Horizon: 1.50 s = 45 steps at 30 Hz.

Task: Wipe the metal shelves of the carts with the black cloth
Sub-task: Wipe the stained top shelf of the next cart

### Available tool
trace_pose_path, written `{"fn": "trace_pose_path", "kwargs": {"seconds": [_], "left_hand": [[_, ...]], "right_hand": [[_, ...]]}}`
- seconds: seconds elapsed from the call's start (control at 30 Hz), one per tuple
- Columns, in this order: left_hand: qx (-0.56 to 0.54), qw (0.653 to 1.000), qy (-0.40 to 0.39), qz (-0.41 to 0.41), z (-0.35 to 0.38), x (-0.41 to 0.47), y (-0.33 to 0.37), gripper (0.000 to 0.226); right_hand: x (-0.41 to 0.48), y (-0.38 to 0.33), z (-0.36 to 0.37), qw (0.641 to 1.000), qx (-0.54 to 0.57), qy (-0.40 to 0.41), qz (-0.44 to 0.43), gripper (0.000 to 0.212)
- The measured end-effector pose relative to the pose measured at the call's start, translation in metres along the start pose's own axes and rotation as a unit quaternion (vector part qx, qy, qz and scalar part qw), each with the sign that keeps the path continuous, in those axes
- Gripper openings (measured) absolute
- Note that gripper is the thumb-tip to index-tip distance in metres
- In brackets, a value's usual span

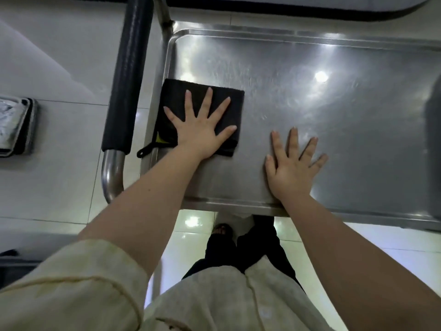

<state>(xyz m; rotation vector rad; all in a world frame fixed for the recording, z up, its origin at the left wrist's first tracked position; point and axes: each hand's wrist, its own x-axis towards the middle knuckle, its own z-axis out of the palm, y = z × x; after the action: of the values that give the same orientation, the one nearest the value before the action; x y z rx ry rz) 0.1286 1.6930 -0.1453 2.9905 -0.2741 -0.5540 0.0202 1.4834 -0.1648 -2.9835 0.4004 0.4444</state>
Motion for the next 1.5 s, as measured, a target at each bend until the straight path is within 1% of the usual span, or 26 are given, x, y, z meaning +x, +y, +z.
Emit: {"fn": "trace_pose_path", "kwargs": {"seconds": [0.1,0.2,0.27,0.33,0.4,0.47,0.53,0.57,0.63,0.7,0.77,0.9,0.97,1.0,1.07,1.13,1.17,1.2,1.27,1.33,1.4,1.5], "left_hand": [[0.012,1.0,-0.008,0.014,0.025,-0.063,-0.01,0.072],[0.034,0.999,0.002,0.01,0.045,-0.116,-0.024,0.072],[0.036,0.999,-0.004,0.002,0.047,-0.123,-0.029,0.071],[0.037,0.999,-0.008,-0.007,0.044,-0.121,-0.028,0.07],[0.034,0.999,0.003,-0.004,0.041,-0.118,-0.025,0.071],[0.032,0.999,0.007,0.002,0.042,-0.116,-0.025,0.071],[0.038,0.999,0.003,0.0,0.043,-0.116,-0.026,0.072],[0.041,0.999,0.004,-0.003,0.043,-0.116,-0.026,0.073],[0.042,0.999,0.007,-0.014,0.043,-0.118,-0.017,0.076],[0.032,0.999,0.001,-0.033,0.044,-0.117,0.009,0.076],[0.022,0.999,-0.012,-0.039,0.047,-0.113,0.056,0.077],[0.008,1.0,-0.016,-0.004,0.063,-0.102,0.188,0.077],[0.005,1.0,-0.013,0.008,0.068,-0.101,0.236,0.077],[0.0,1.0,-0.012,0.009,0.069,-0.102,0.248,0.076],[-0.005,1.0,-0.005,0.005,0.069,-0.103,0.25,0.077],[0.003,1.0,-0.005,-0.005,0.066,-0.106,0.232,0.078],[0.006,1.0,-0.007,-0.019,0.065,-0.107,0.218,0.078],[0.004,0.999,-0.008,-0.041,0.062,-0.108,0.204,0.078],[-0.003,0.996,-0.015,-0.093,0.056,-0.109,0.175,0.079],[-0.007,0.991,-0.026,-0.129,0.051,-0.108,0.16,0.081],[-0.005,0.989,-0.034,-0.141,0.05,-0.107,0.164,0.08],[-0.011,0.989,-0.034,-0.142,0.053,-0.104,0.202,0.079]], "right_hand": [[-0.003,0.0,0.0,1.0,-0.007,-0.002,-0.008,0.059],[-0.003,0.0,0.0,1.0,-0.002,-0.006,-0.011,0.059],[-0.004,0.003,-0.003,0.999,-0.001,-0.019,-0.029,0.059],[-0.007,0.017,-0.009,0.997,-0.014,-0.034,-0.068,0.06],[-0.01,0.055,-0.016,0.996,-0.037,-0.034,-0.076,0.069],[-0.012,0.117,-0.022,0.999,-0.024,-0.034,-0.019,0.076],[-0.014,0.181,-0.029,0.997,-0.006,-0.05,0.054,0.077],[-0.014,0.203,-0.032,0.996,-0.011,-0.058,0.072,0.077],[-0.01,0.223,-0.033,0.996,-0.027,-0.062,0.061,0.077],[-0.006,0.222,-0.029,0.997,-0.033,-0.056,0.047,0.076],[-0.006,0.22,-0.026,0.997,-0.033,-0.053,0.041,0.073],[-0.005,0.228,-0.024,0.997,-0.033,-0.058,0.027,0.068],[-0.006,0.228,-0.025,0.998,-0.024,-0.059,0.014,0.067],[-0.007,0.229,-0.027,0.998,-0.015,-0.063,0.006,0.067],[-0.005,0.238,-0.032,0.997,-0.013,-0.075,-0.028,0.065],[0.001,0.262,-0.037,0.993,-0.043,-0.082,-0.067,0.063],[0.006,0.281,-0.04,0.993,-0.047,-0.083,-0.065,0.063],[0.012,0.304,-0.044,0.995,-0.04,-0.081,-0.044,0.064],[0.02,0.352,-0.052,0.997,-0.016,-0.077,0.018,0.066],[0.022,0.386,-0.058,0.997,-0.019,-0.074,0.034,0.067],[0.024,0.397,-0.058,0.997,-0.033,-0.069,0.025,0.067],[0.028,0.399,-0.054,0.997,-0.036,-0.057,0.024,0.067]]}}
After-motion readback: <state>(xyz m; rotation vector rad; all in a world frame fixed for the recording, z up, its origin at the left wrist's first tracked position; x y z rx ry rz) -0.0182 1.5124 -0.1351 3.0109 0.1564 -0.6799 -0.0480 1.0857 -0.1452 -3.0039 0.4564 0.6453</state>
